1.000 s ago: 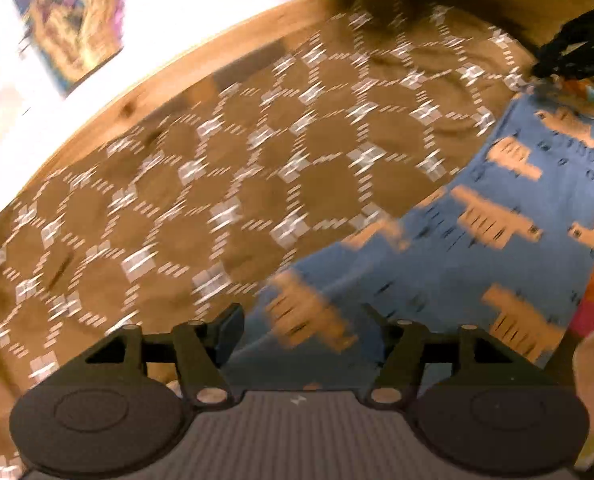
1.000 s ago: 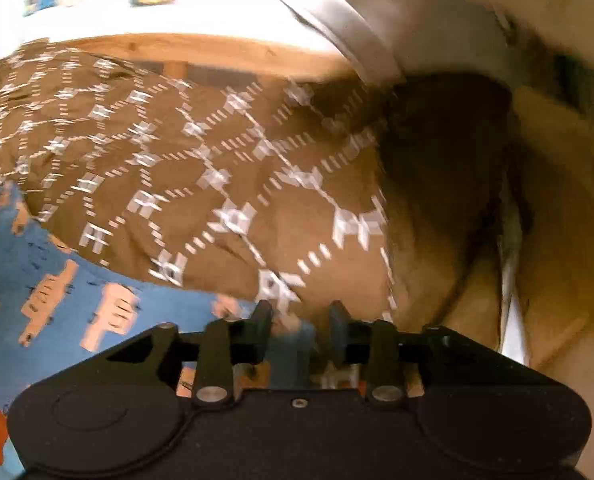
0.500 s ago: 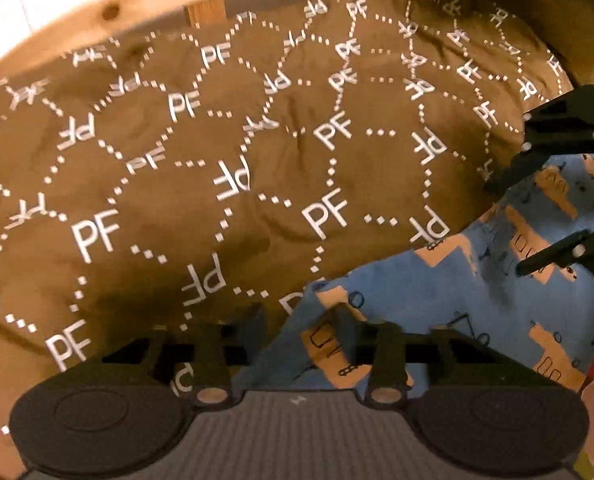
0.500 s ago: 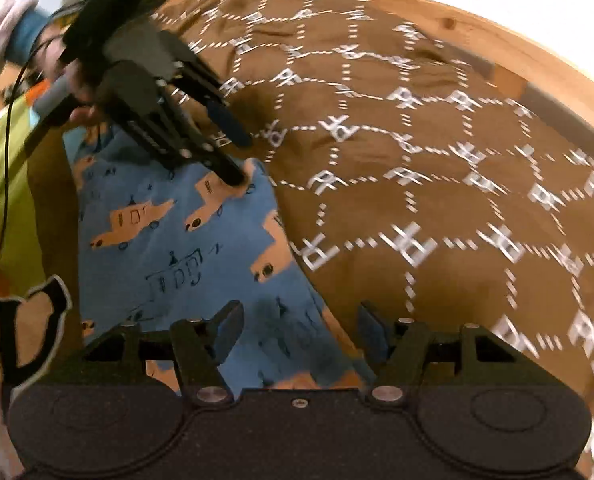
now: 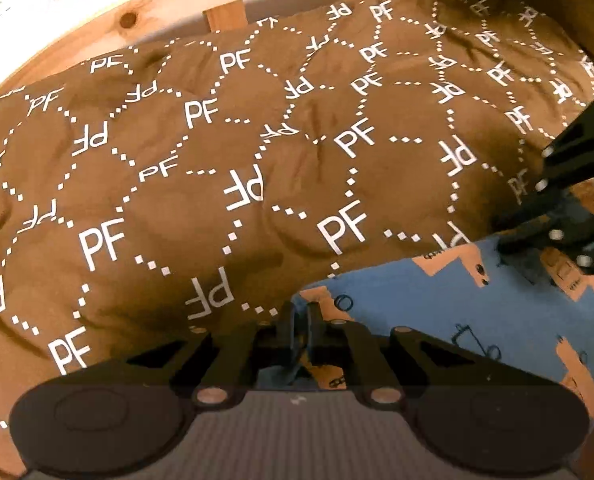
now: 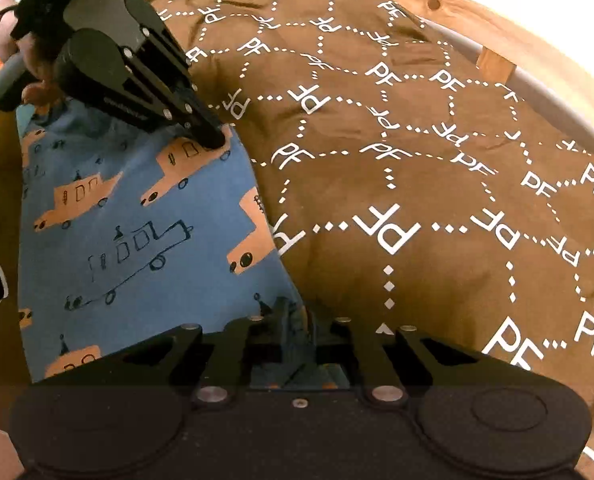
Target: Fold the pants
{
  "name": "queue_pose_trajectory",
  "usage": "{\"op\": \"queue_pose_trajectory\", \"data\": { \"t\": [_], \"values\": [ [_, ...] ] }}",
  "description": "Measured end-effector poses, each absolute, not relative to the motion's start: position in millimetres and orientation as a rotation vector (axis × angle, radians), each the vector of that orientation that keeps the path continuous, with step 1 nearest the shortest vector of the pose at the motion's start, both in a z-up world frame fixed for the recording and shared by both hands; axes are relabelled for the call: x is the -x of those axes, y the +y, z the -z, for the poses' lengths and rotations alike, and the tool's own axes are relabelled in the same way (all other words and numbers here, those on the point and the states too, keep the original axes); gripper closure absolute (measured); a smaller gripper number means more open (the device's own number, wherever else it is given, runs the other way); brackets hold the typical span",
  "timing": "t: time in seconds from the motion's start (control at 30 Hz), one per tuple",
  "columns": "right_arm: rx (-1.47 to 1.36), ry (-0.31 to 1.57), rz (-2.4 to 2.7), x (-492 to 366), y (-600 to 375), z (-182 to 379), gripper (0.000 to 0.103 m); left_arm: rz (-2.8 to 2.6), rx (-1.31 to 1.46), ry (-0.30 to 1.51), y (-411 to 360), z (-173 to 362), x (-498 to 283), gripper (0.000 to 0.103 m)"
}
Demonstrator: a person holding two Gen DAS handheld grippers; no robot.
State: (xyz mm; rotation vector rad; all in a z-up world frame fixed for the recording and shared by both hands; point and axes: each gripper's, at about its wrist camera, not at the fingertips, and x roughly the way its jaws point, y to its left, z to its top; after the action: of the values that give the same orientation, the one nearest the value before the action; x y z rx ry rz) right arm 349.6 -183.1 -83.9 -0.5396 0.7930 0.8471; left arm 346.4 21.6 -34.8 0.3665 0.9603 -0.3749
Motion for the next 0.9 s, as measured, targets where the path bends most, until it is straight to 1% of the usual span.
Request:
{"op": "queue_pose_trajectory", "data": {
  "t": [0.03, 0.1, 0.13, 0.17, 0.2, 0.27, 0.37, 0.47, 0.53, 0.7, 0.73, 0.83, 0.9],
  "values": [
    [0.53, 0.793, -0.841, -349, -187, 80, 0.081, 0.369, -0.376, 0.953, 21, 34, -345, 0.09],
    [0.504, 0.77, -0.806, -343, -206, 66, 0.053, 0.353, -0.398, 0.903, 20, 24, -338, 0.069],
    [0.487, 0.757, -0.786, -339, -217, 61, 0.045, 0.335, -0.394, 0.874, 21, 20, -334, 0.045],
    [0.468, 0.745, -0.758, -332, -233, 53, 0.031, 0.313, -0.381, 0.84, 21, 13, -329, 0.034],
    [0.455, 0.732, -0.725, -323, -250, 46, 0.024, 0.304, -0.36, 0.812, 21, 8, -323, 0.033],
    [0.432, 0.71, -0.663, -302, -281, 33, 0.019, 0.332, -0.341, 0.792, 11, 1, -315, 0.033],
    [0.304, 0.655, -0.523, -255, -333, 17, 0.007, 0.422, -0.335, 0.762, -21, -6, -299, 0.029],
    [0.092, 0.64, -0.389, -212, -379, 16, 0.006, 0.592, -0.376, 0.714, -70, -5, -282, 0.028],
    [0.002, 0.635, -0.301, -190, -402, 25, 0.007, 0.684, -0.418, 0.687, -108, 0, -274, 0.028],
    [-0.044, 0.68, -0.239, -178, -437, 40, 0.022, 0.761, -0.515, 0.64, -192, 22, -269, 0.029],
    [-0.051, 0.678, -0.241, -180, -439, 40, 0.022, 0.761, -0.512, 0.64, -205, 26, -272, 0.03],
    [-0.104, 0.694, -0.265, -188, -448, 45, 0.027, 0.726, -0.503, 0.679, -232, 40, -288, 0.034],
    [-0.135, 0.704, -0.276, -193, -454, 47, 0.033, 0.683, -0.511, 0.721, -245, 51, -300, 0.034]
  ]
}}
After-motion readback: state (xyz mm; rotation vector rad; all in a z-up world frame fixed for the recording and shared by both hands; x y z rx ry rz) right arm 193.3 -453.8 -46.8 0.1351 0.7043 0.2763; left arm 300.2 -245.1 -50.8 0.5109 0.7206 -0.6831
